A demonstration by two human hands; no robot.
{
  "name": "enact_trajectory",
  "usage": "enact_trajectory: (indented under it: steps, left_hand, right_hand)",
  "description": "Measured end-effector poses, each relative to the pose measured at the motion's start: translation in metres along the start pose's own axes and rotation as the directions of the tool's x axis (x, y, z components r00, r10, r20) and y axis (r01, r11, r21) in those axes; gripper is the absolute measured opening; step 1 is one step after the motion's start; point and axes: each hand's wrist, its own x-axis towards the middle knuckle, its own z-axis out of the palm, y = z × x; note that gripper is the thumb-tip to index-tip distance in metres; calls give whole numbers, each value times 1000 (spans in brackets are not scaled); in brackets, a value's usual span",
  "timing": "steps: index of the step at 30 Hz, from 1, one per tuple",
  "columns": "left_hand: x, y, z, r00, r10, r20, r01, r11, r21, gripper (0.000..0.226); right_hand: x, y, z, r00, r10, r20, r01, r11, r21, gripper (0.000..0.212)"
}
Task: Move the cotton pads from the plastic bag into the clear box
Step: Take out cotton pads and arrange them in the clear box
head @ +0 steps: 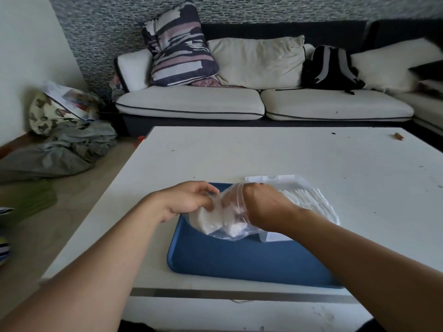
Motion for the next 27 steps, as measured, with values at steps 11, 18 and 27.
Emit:
enact_trajectory:
  steps: [11, 18, 27]
  left_hand:
    - [16, 8, 8, 961, 201, -192, -149, 955, 258, 42]
    - [23, 10, 17, 934, 250, -256, -173, 942, 287, 50]
    - [32, -11, 8, 936, 87, -340, 78, 894, 442, 55]
  right_hand:
    - [-11, 10, -7, 976, -169, -140, 188, 972, 140, 23]
    - [-16, 22, -9, 959, -210, -189, 232, 967, 101, 26]
    - [-34, 40, -38, 902, 217, -372, 33, 827, 561, 26]
